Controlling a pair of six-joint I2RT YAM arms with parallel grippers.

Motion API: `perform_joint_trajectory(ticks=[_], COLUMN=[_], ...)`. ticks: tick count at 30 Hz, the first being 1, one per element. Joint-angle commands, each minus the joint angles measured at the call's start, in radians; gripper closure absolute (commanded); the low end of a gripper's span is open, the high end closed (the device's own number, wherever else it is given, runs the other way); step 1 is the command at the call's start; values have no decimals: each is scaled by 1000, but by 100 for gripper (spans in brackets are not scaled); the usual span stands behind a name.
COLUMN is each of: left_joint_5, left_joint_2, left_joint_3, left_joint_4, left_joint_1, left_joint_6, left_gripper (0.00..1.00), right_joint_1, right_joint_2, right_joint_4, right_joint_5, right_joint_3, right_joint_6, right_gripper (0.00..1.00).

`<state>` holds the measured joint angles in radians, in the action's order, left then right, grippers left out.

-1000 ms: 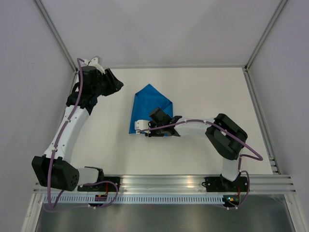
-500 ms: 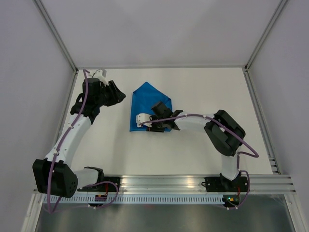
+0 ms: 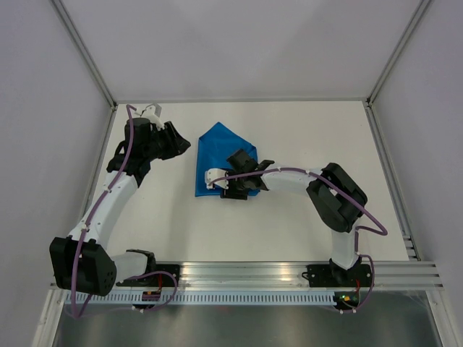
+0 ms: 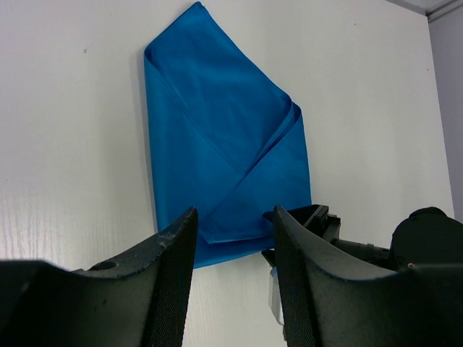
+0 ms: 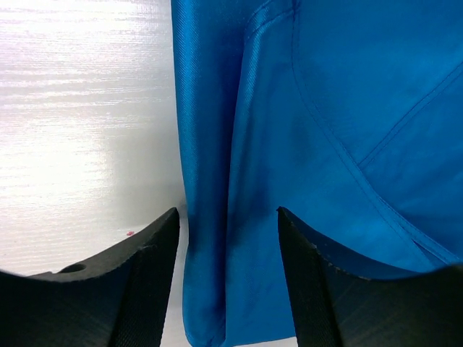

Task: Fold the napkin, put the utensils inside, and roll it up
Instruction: Roll the napkin with the utensil

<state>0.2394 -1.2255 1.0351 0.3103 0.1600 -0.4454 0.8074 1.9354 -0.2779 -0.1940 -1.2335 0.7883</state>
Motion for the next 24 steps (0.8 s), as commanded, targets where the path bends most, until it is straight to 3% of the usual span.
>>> perform_joint_trajectory(ticks=[1,9,24], left_joint_5=[31,29,28], left_joint_2=[14,9,6], left_joint_3=[16,17,22], left_joint_4=[-37,-36,-37], left_joint_1=[6,7,7], left_joint_6=[45,50,60], left_gripper=[49,49,49], right_joint_1=[-1,-40,-99], right_joint_2=[46,19,13], right_joint_4=[-69,-61,-270], right_joint_5=[-22,-67,-281], right_joint_3=[-37,-47,-169], right_joint_6=[14,2,94], right_gripper=[36,32,26])
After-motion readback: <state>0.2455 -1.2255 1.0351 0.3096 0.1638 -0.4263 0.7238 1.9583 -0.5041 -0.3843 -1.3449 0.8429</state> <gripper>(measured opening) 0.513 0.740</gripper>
